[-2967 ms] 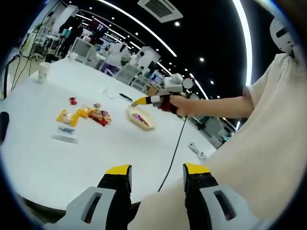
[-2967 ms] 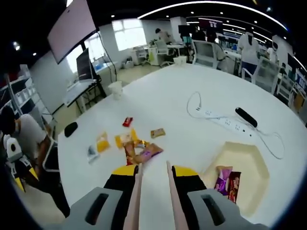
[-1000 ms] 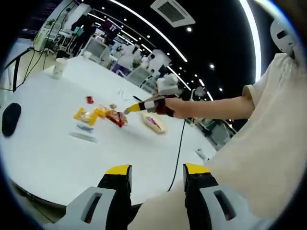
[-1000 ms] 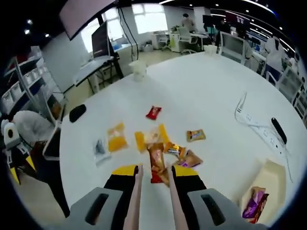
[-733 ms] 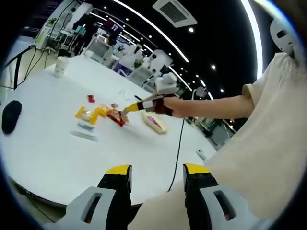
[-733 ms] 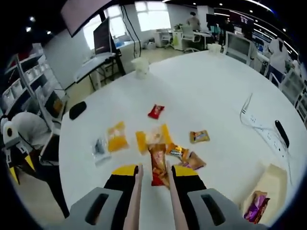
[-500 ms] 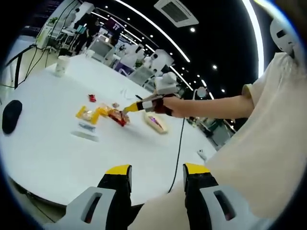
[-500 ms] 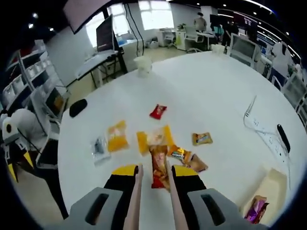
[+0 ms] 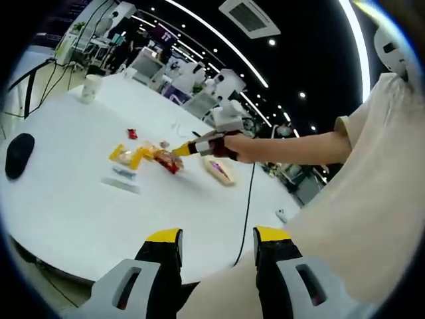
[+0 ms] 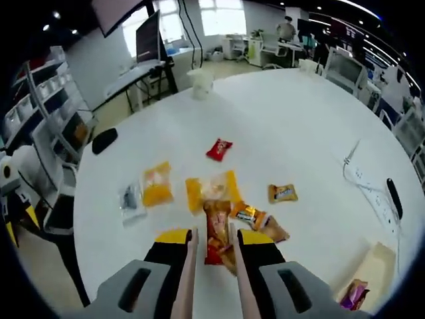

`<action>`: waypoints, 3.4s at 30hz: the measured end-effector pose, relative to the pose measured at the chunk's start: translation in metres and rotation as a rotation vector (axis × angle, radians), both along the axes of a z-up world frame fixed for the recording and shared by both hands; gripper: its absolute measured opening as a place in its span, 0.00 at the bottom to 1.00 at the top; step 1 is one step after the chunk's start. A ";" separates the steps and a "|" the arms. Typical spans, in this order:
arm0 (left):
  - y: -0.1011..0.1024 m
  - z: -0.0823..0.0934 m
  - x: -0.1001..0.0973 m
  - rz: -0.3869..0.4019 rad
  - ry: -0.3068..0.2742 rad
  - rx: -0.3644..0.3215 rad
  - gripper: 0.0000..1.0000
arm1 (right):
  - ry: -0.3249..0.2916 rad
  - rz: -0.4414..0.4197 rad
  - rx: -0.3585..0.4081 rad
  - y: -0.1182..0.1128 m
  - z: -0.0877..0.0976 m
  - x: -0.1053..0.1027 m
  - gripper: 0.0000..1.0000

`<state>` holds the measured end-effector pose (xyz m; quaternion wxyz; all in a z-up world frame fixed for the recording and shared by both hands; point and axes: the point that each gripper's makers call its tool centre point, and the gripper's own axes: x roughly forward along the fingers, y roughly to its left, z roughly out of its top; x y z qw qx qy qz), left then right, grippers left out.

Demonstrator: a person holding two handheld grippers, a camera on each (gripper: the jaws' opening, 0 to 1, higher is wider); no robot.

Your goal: Place the target food into the container with the food tongs after gripping and lifting it, then release it inside without dropping or visibly crushing the food.

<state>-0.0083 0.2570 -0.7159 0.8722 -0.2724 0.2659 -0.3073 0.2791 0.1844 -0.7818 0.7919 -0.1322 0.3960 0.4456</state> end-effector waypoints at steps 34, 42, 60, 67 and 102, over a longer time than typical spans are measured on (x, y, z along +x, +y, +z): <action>0.012 -0.008 0.012 0.084 0.048 -0.004 0.42 | 0.022 0.186 -0.108 0.043 -0.046 0.001 0.22; 0.018 -0.010 0.014 0.115 0.062 -0.010 0.42 | 0.013 0.206 -0.143 0.042 -0.058 0.007 0.23; 0.026 -0.010 0.008 0.131 0.076 -0.004 0.42 | 0.015 0.194 -0.160 0.043 -0.068 0.008 0.21; 0.024 -0.010 0.008 0.123 0.072 -0.007 0.42 | 0.004 0.188 -0.158 0.042 -0.066 0.008 0.22; -0.004 -0.001 0.004 0.039 0.033 -0.007 0.42 | -0.006 0.086 -0.085 0.001 -0.038 -0.001 0.22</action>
